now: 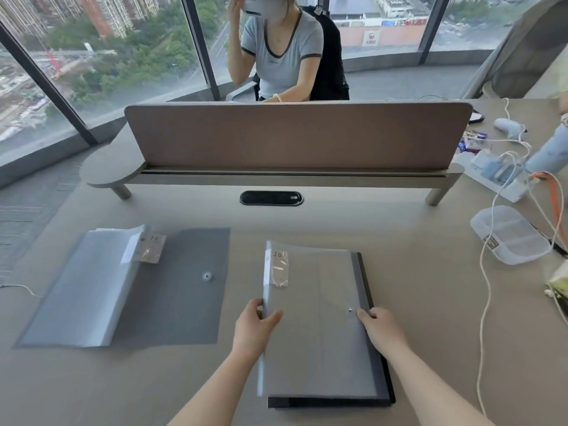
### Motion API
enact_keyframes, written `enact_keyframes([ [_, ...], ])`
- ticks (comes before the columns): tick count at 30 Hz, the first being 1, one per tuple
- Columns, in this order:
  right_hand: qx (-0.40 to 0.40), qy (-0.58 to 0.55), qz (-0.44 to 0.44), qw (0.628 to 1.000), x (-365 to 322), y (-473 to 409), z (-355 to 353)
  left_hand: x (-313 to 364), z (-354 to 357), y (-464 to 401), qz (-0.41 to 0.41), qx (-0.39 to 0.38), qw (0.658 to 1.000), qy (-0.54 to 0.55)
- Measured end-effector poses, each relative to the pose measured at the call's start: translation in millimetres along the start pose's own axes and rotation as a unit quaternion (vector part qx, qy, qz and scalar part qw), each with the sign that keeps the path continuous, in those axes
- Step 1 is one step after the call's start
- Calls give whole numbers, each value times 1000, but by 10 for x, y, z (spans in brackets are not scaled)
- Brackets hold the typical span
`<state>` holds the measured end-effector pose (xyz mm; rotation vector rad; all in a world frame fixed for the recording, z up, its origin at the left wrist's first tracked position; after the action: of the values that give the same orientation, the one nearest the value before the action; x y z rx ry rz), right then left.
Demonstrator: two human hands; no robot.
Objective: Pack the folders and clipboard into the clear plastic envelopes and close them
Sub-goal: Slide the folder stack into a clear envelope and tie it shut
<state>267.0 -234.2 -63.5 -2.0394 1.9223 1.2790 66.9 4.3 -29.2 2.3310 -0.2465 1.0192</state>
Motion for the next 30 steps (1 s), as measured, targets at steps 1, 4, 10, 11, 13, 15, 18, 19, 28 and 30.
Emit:
enact_keyframes([
  [1,3,22,9,1000,14,17,-5,-1,-7,0,2,6,1000,-21],
  [4,0,77,8,997,-3,58,-4,93,-39,22,54,46,991,-114],
  [10,10,135,-17,991,-51,48,-21,543,188,180,262,77,922,-274],
  [11,12,149,-23,988,-64,46,-26,568,312,197,293,42,907,-301],
  [13,15,177,-35,983,-102,54,-42,581,583,248,336,-42,871,-356],
  [15,11,191,-35,981,-114,56,-43,564,815,294,352,-106,843,-392],
  [18,-7,226,-38,973,-153,77,-53,508,1053,324,355,-140,824,-418],
  [19,-14,246,-41,968,-161,63,-61,486,1098,325,355,-142,821,-425],
  [28,-160,208,101,960,-162,-21,-259,400,1202,316,349,-151,807,-453],
  [30,-116,167,112,973,-186,-107,-278,399,1206,309,347,-152,807,-453],
])
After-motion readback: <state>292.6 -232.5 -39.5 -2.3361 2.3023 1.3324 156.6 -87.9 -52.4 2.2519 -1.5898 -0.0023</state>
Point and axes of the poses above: each hand's wrist, its own y-axis away from the middle knuckle, its own z-axis out of the palm, x = y × z, the point moved 8 cm from there along -y, towards the middle knuckle, and after that the axes turned 8 degrees about x, right-handed, at the moved point
